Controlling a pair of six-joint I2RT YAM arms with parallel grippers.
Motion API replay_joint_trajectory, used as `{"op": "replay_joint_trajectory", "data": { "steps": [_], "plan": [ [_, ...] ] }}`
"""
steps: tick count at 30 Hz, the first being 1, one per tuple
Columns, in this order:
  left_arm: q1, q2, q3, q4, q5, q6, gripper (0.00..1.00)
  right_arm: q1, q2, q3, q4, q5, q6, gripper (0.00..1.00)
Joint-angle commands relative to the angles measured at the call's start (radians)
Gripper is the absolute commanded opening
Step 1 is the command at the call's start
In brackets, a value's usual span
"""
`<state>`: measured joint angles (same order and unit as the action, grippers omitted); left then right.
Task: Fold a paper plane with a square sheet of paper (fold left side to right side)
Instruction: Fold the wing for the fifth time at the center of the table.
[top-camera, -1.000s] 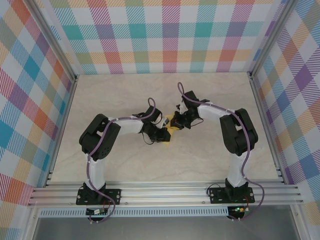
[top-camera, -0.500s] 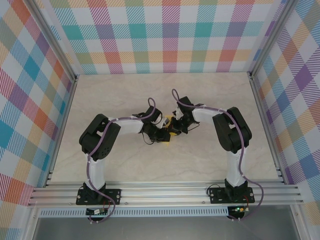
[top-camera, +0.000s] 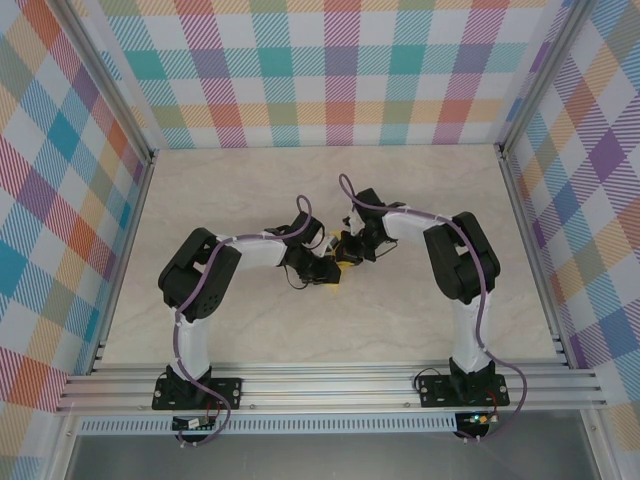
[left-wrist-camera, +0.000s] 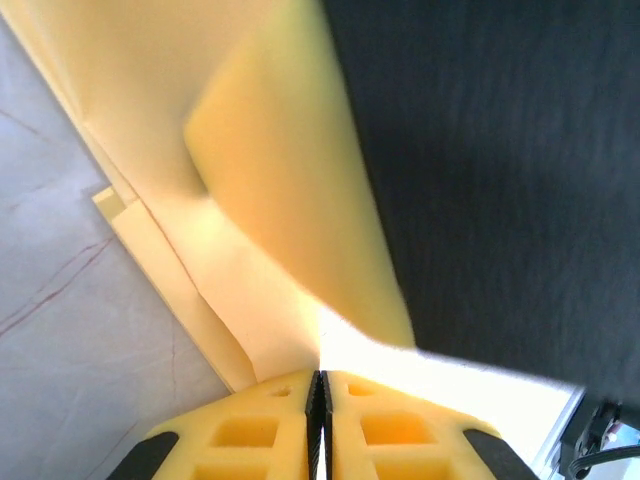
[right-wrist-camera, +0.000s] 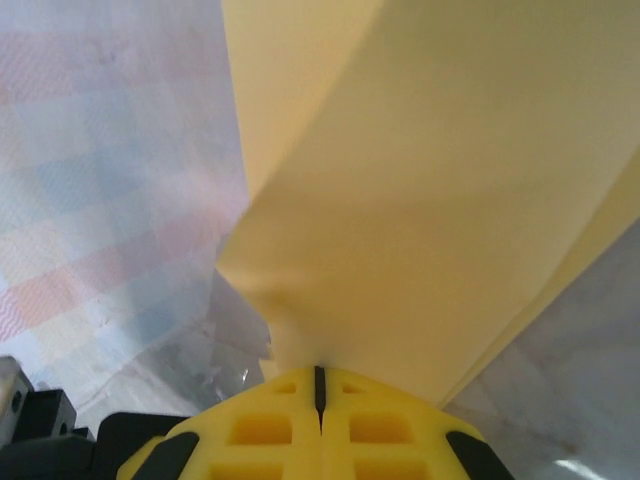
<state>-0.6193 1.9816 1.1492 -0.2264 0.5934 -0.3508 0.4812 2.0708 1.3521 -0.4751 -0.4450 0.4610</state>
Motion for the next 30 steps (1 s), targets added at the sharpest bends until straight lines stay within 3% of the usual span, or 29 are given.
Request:
{"op": "replay_joint_trajectory", "data": {
  "steps": [1, 30],
  "plan": [
    [-0.003, 0.043, -0.035, -0.116, -0.077, 0.021, 0.11, -0.037, 0.043, 0.049, 0.035, 0.103, -0.053, 0.0],
    [-0.006, 0.041, -0.038, -0.123, -0.076, 0.03, 0.11, -0.16, 0.176, 0.258, -0.03, 0.092, -0.108, 0.0]
  ]
}}
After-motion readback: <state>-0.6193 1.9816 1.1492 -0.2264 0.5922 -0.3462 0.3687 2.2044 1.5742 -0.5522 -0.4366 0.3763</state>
